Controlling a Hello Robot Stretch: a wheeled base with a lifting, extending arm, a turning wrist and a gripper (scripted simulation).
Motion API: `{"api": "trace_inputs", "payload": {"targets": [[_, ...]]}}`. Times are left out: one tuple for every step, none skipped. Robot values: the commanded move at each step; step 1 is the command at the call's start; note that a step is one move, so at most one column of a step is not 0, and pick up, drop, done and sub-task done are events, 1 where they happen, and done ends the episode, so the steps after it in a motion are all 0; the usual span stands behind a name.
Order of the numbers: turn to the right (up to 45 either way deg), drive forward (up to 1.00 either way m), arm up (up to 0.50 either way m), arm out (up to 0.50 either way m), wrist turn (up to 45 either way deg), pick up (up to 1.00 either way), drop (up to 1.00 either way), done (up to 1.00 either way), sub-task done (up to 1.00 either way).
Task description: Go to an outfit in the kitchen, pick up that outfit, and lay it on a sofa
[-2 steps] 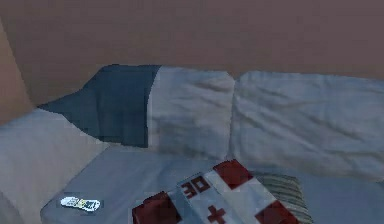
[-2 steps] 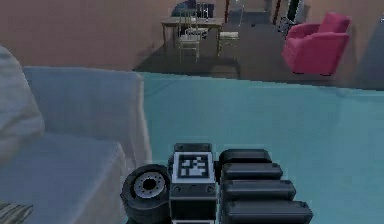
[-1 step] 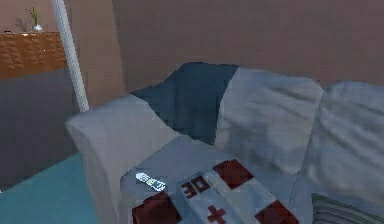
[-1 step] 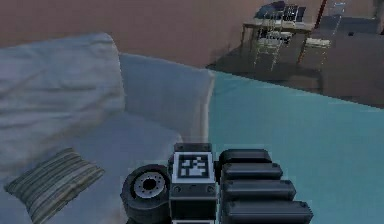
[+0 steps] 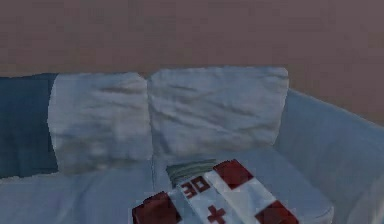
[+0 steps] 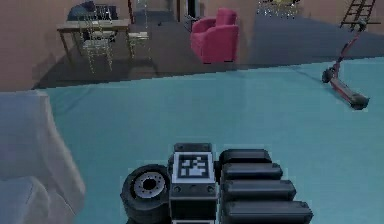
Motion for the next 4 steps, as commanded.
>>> {"api": "trace_inputs", "payload": {"targets": [[24.0, 0.00, 0.00, 0.00, 0.0, 0.00, 0.00, 0.00, 0.00], [-45.0, 0.00, 0.00, 0.00, 0.0, 0.00, 0.00, 0.00, 0.00], [-21.0, 0.00, 0.00, 0.00, 0.0, 0.00, 0.00, 0.00, 0.00], [45.0, 0.00, 0.00, 0.00, 0.0, 0.00, 0.00, 0.00, 0.00]]}}
